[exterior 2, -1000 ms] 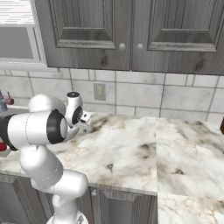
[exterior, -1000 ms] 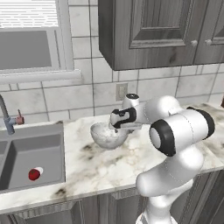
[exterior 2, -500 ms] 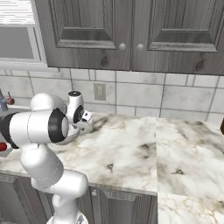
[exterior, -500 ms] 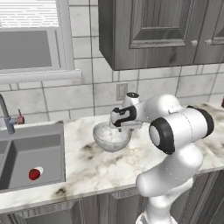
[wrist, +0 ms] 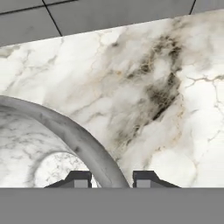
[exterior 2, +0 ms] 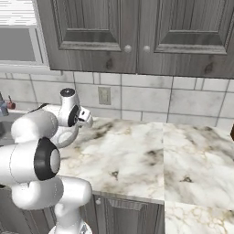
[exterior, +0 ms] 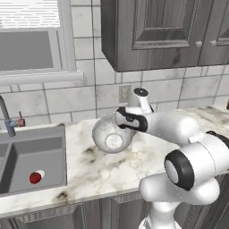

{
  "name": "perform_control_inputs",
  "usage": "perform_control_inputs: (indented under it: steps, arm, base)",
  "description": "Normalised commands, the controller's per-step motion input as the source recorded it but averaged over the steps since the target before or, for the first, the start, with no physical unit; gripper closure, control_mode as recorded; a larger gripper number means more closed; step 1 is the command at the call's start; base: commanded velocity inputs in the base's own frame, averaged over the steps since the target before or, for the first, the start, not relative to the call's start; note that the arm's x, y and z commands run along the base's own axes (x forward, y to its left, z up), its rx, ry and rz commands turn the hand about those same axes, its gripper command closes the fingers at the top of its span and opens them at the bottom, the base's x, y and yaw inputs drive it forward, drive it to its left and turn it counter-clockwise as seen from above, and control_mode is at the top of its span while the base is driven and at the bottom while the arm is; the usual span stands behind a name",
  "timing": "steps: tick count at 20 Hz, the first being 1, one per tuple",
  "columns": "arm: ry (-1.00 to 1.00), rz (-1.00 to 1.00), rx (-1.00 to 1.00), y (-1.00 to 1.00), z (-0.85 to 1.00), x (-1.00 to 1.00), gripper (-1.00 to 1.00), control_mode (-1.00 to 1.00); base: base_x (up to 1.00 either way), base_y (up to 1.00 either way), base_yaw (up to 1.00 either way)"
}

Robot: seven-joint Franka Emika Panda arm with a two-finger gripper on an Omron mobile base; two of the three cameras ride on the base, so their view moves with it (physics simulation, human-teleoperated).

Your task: Clear the mugs and bowl far away from the sink.

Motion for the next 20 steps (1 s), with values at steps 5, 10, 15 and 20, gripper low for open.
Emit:
perform_control_inputs:
  steps: [5, 10, 15, 20]
  arm:
    - [-0.03, 0.00, 0.02, 0.21, 1.00, -0.99, 1.00, -1.00]
    - [0.04, 0.00, 0.07, 0.20, 1.00, -0.99, 1.00, -1.00]
    - [0.00, -0.09, 0.27, 0.08, 1.00, -0.34, 1.00, -1.00]
    - [0.01, -0.09, 0.24, -0.15, 0.18, -0.07, 1.00, -1.00]
  base:
    - [0.00, 0.00, 0.00]
    - [0.00, 0.00, 0.00]
    - [0.00, 0.00, 0.00]
    - [0.00, 0.00, 0.00]
